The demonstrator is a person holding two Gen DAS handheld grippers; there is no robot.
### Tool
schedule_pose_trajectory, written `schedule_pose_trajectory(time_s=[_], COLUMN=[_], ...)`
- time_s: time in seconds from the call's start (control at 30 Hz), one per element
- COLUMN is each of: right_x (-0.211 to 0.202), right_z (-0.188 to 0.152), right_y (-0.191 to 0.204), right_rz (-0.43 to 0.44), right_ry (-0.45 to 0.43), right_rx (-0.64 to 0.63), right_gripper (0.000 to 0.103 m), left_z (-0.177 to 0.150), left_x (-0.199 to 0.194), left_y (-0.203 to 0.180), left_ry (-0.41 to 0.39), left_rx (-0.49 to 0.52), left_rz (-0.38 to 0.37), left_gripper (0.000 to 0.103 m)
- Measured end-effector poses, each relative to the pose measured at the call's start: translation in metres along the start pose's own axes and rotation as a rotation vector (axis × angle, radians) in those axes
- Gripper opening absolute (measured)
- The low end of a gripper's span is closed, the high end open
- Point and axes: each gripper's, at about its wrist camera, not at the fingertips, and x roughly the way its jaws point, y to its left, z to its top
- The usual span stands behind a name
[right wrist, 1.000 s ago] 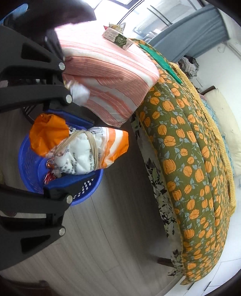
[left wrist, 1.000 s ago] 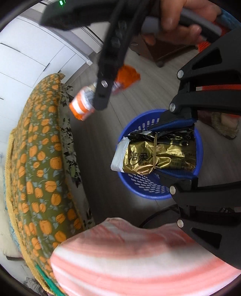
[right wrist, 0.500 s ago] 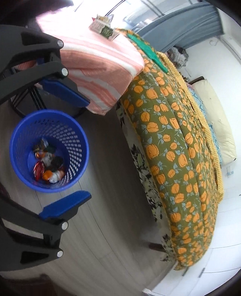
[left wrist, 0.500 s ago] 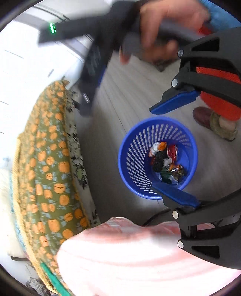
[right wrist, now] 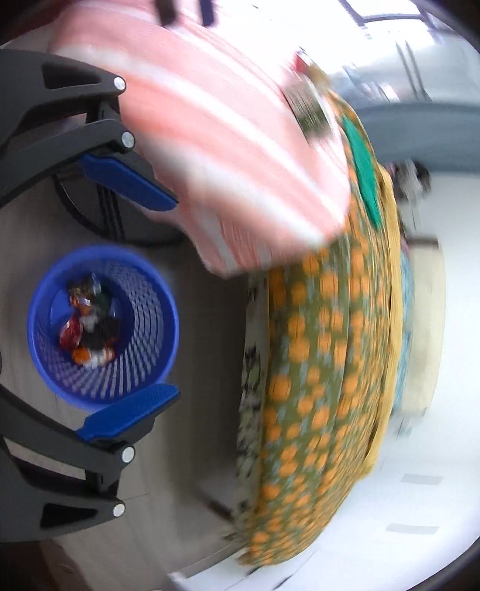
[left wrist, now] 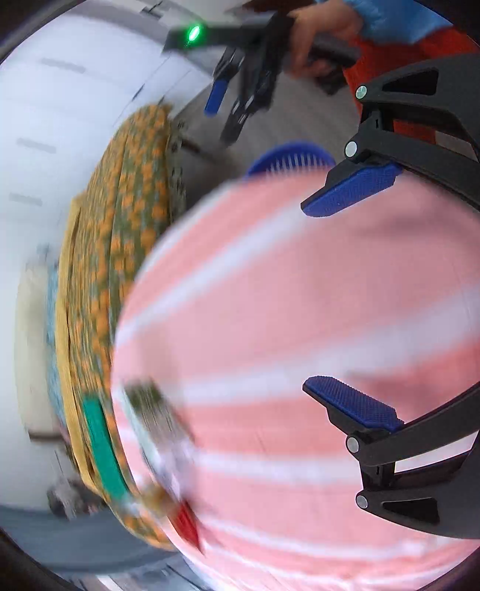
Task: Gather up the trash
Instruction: 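Move both tools back over the table toward the remaining trash, then grasp the red snack wrapper with left tool while right tool grasps milk carton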
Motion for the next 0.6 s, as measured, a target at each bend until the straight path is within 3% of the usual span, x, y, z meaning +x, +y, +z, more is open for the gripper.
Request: schedule_pose_trajectory(time_s=[0.2, 0.37, 0.6], right_x=[-0.003, 0.031, 0.077], right_z=[0.016, 0.045, 0.058], right_y=[0.113, 0.197, 0.236], right_rz=[0.151, 0.223, 0.248], right_ry=[0.032, 0.113, 0.163], right_rx=[-0.13, -0.2, -0.235], right_gripper=[0.092, 0.092, 0.092], left_z=[-0.013, -0.013, 0.009], left_x=[-0.024, -0.033, -0.032], left_y=[0.088, 0.147, 0.202], left_ry=[0.001, 0.02, 0.014], left_rx=[-0.062, -0.156, -0.183], left_rz=[0.123, 0.134, 0.139], left_gripper=[0.089, 0.091, 0.092])
